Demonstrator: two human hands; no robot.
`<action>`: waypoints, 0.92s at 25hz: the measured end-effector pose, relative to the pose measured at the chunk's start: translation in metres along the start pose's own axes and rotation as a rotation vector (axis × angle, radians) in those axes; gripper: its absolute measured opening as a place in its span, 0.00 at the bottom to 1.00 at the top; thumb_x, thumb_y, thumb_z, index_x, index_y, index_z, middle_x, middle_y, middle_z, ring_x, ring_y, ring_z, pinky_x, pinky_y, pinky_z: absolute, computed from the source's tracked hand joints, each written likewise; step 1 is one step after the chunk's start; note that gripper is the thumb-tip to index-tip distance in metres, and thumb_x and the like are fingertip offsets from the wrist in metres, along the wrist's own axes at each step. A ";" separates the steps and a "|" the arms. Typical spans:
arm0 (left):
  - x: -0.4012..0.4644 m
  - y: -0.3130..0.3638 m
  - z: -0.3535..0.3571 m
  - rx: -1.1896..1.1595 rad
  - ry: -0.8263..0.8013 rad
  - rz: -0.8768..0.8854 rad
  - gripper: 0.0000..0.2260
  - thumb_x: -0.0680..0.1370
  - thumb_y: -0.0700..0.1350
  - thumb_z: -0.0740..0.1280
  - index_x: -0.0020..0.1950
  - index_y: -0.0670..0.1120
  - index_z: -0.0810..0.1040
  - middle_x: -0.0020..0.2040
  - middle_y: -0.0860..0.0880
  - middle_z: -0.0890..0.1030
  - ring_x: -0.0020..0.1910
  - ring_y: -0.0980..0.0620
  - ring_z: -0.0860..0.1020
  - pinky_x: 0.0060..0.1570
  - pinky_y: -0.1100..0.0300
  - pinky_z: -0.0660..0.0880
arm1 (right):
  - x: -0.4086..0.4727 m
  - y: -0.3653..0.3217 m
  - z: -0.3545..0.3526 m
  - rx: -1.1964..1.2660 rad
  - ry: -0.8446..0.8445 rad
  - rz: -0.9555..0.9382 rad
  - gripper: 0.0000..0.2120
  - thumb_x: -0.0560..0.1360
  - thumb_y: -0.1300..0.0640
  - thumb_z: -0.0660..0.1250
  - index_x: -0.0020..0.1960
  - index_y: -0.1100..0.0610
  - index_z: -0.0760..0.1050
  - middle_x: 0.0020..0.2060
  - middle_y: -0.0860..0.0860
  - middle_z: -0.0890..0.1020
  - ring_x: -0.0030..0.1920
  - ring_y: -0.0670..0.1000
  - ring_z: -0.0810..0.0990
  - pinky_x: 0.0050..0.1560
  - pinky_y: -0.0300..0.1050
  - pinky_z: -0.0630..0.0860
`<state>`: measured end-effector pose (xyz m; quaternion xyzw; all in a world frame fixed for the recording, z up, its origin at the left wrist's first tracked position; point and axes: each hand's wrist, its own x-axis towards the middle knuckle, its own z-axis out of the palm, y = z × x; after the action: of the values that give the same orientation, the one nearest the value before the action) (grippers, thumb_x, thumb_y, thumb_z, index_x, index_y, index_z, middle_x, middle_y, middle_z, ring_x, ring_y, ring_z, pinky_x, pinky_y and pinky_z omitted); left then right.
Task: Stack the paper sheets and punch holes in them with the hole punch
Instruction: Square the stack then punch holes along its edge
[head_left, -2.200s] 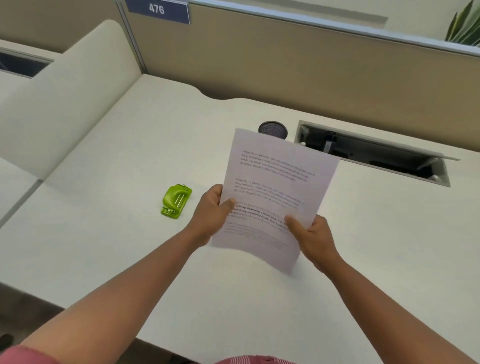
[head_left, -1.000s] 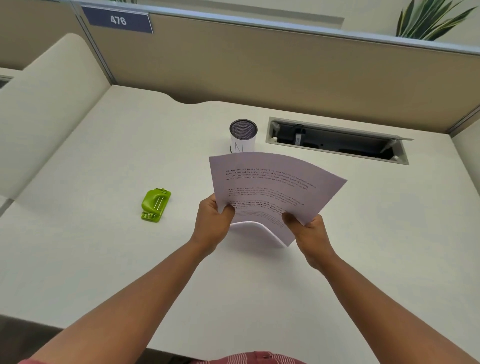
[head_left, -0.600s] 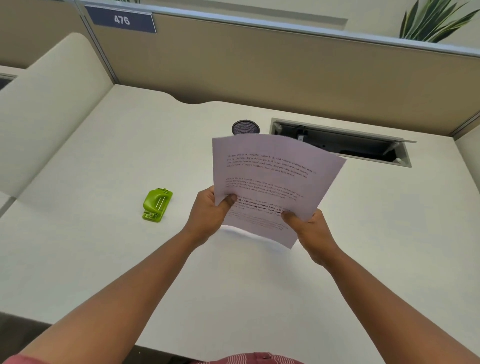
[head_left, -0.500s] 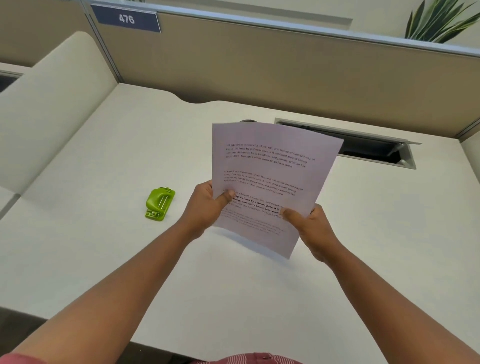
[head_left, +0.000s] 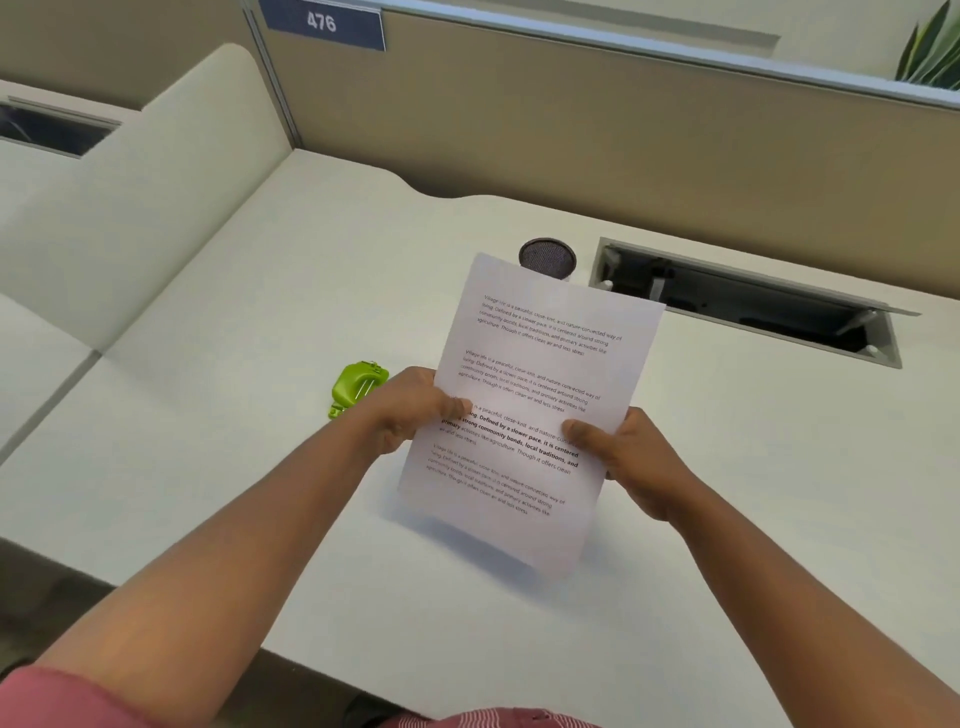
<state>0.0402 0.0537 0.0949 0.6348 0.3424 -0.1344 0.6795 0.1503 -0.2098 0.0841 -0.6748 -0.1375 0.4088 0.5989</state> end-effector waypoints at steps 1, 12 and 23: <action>0.002 -0.002 -0.003 0.003 0.008 -0.022 0.14 0.78 0.34 0.71 0.64 0.38 0.81 0.58 0.39 0.86 0.57 0.37 0.84 0.60 0.38 0.79 | 0.002 0.002 0.002 0.003 -0.001 0.003 0.11 0.80 0.58 0.70 0.62 0.53 0.82 0.54 0.50 0.89 0.52 0.53 0.89 0.39 0.39 0.82; 0.019 -0.036 -0.059 0.224 0.748 0.204 0.12 0.78 0.46 0.71 0.60 0.48 0.81 0.57 0.47 0.83 0.53 0.47 0.81 0.49 0.53 0.80 | 0.024 0.037 0.004 0.067 -0.009 0.125 0.14 0.74 0.54 0.73 0.60 0.48 0.84 0.59 0.53 0.87 0.59 0.60 0.86 0.66 0.73 0.74; 0.051 -0.052 -0.114 0.333 0.721 -0.014 0.16 0.79 0.48 0.69 0.35 0.43 0.74 0.34 0.46 0.74 0.36 0.46 0.71 0.37 0.57 0.68 | 0.047 0.046 0.022 0.079 -0.025 0.216 0.13 0.80 0.62 0.70 0.64 0.54 0.80 0.58 0.53 0.87 0.58 0.59 0.86 0.65 0.66 0.78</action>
<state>0.0121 0.1674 0.0272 0.7404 0.5368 0.0388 0.4026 0.1503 -0.1738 0.0244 -0.6566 -0.0550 0.4844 0.5755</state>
